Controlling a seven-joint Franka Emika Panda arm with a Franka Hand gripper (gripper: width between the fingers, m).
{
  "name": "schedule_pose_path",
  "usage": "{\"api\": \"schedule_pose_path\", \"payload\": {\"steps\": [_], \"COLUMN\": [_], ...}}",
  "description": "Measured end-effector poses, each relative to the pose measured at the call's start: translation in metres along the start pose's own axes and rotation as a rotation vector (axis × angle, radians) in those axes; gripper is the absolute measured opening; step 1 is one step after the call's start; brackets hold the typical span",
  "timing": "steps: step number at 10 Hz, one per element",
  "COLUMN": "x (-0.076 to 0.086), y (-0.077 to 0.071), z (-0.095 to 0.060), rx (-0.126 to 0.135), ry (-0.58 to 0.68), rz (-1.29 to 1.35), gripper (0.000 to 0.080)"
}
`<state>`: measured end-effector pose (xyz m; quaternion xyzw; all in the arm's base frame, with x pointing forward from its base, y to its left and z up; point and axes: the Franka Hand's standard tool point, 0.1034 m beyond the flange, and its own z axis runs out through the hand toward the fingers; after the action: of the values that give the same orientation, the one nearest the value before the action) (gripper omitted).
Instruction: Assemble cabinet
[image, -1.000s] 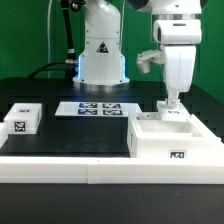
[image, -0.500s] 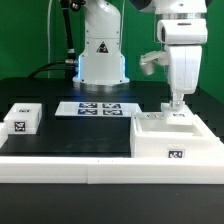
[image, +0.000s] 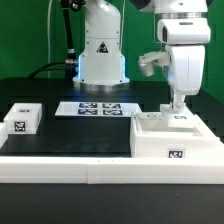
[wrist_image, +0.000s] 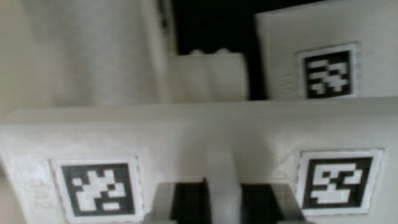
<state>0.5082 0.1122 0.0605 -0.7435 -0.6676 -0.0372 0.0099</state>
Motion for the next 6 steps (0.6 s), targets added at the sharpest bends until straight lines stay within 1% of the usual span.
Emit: {"api": "schedule_pose_path", "payload": {"steps": [1, 2, 4, 5, 6], "x": [0.002, 0.001, 0.001, 0.001, 0.002], "y": [0.014, 0.025, 0.042, 0.053, 0.06], "z": [0.0, 0.0, 0.002, 0.002, 0.002], "rx": [-0.011, -0.013, -0.028, -0.037, -0.038], "ry": [0.007, 0.007, 0.014, 0.017, 0.015], "rz": [0.007, 0.014, 0.025, 0.031, 0.022], "gripper": [0.0068, 0.0068, 0.0069, 0.0069, 0.0069]}}
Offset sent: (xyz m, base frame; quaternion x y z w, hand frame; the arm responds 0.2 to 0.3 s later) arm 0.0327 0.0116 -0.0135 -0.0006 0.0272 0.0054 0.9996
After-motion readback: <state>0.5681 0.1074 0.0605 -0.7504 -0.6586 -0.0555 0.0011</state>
